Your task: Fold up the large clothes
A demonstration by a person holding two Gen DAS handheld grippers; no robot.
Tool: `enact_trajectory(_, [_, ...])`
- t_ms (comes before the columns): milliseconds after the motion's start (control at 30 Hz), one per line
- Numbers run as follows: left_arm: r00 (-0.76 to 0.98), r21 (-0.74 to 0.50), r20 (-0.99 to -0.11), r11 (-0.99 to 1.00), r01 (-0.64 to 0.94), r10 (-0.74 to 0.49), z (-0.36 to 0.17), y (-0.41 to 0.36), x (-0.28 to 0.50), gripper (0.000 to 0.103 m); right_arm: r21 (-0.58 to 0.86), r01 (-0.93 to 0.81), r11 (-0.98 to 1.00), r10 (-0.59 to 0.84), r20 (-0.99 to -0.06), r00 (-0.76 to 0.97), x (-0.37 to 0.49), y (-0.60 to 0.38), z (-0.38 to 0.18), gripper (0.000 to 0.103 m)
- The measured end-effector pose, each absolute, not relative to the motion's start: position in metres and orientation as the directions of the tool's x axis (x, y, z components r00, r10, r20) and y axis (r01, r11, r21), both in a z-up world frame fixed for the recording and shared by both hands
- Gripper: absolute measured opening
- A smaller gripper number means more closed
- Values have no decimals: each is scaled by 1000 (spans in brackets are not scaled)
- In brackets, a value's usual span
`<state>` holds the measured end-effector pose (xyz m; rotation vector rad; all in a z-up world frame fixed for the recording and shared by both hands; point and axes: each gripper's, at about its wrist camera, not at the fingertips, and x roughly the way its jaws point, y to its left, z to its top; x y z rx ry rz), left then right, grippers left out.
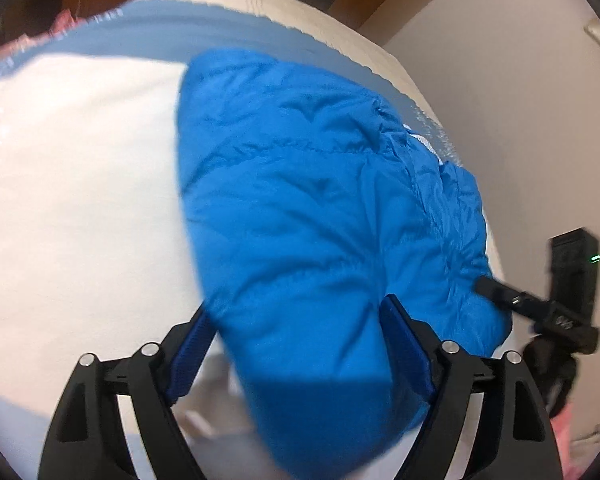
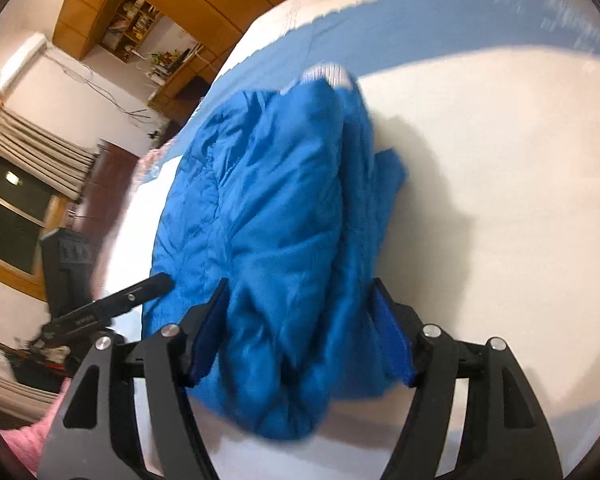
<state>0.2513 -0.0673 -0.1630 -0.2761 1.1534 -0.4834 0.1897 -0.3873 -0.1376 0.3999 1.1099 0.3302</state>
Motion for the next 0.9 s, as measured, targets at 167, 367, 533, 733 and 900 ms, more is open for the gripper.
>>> enact_trajectory(167, [426, -324, -806, 908, 264, -411, -123, -76, 223, 82, 342, -132, 930, 363, -812, 456, 165, -363, -92, 37])
enact_trajectory(367, [411, -339, -810, 906, 254, -419, -115, -91, 206, 82, 326, -212, 921, 388, -815, 430, 168, -333, -87, 30])
enact_trajectory(533, [351, -317, -851, 914, 252, -392, -127, -105, 202, 82, 300, -160, 940, 338, -874, 348, 175, -339, -133, 26])
enact_trajectory(733, [326, -306, -862, 912, 274, -387, -154, -113, 201, 86, 360, -96, 928, 371, -872, 318, 178, -351, -176, 24])
enact_trajectory(900, [317, -339, -857, 908, 246, -406, -165, -113, 202, 86, 354, -81, 932, 360, -872, 331, 179, -349, -184, 24])
